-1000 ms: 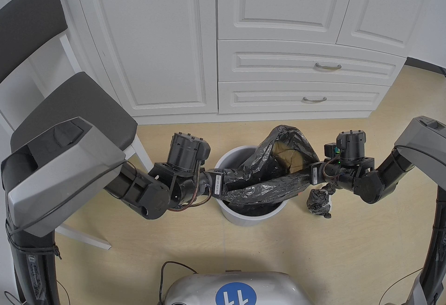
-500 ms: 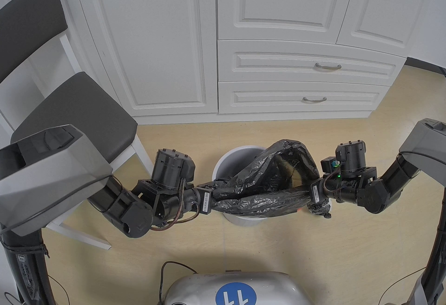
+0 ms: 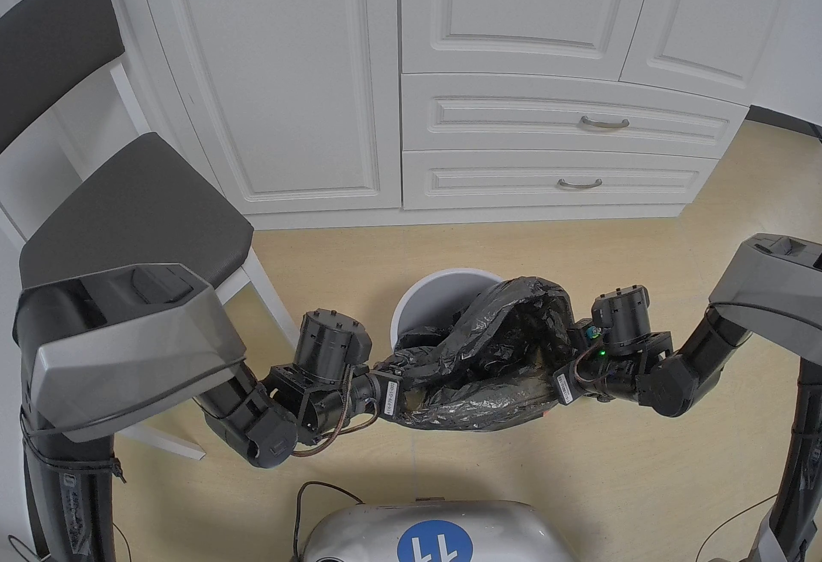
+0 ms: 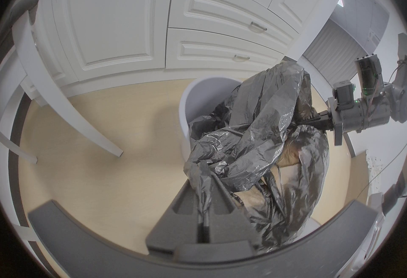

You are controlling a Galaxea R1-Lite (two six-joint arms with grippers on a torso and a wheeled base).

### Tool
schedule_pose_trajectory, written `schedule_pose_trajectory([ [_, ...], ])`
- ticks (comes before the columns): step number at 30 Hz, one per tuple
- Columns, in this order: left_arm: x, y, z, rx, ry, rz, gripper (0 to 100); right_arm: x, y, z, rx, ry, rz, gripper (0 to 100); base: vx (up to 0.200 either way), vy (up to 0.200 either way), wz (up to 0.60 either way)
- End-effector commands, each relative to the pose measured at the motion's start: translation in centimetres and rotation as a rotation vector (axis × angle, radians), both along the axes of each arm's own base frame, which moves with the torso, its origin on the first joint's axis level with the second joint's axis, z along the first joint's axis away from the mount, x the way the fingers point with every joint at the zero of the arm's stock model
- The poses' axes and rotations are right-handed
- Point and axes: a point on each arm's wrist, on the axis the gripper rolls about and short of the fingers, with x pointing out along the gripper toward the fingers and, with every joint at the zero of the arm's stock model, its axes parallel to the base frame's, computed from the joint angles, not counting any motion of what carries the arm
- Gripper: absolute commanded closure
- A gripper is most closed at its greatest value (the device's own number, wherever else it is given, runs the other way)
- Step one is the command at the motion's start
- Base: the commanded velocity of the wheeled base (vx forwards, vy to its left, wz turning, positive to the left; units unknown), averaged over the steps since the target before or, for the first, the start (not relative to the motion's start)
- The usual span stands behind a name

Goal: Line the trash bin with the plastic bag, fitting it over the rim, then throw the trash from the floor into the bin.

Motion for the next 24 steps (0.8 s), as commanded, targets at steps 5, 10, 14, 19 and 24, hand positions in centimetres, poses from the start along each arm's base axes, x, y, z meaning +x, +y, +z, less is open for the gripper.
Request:
schedule_pose_trajectory([
  [5,2.8,-0.8,-1.6,-0.019,-0.029,0.032,100,1.3,0.9,-3.0,-0.032,-0.031,-0.034,100,0.000,0.000,0.00],
  [10,2.6,-0.2,-0.4,-0.032,-0.046,0.042,100,0.9,0.7,-1.9,-0.036,-0.058,-0.024,0,0.000,0.000,0.00],
  [14,1.5,-0.1,1.4,-0.048,-0.068,0.022,100,-0.2,0.2,0.1,-0.028,-0.078,-0.024,0,0.000,0.000,0.00],
  [19,-0.3,-0.3,3.5,-0.079,-0.110,-0.011,100,-1.4,-0.8,2.9,-0.014,-0.128,-0.021,0,0.000,0.000,0.00],
  [24,-1.0,-0.1,3.0,-0.053,-0.093,-0.026,0,-1.4,-1.2,3.6,-0.009,-0.129,-0.029,0,0.000,0.000,0.00],
])
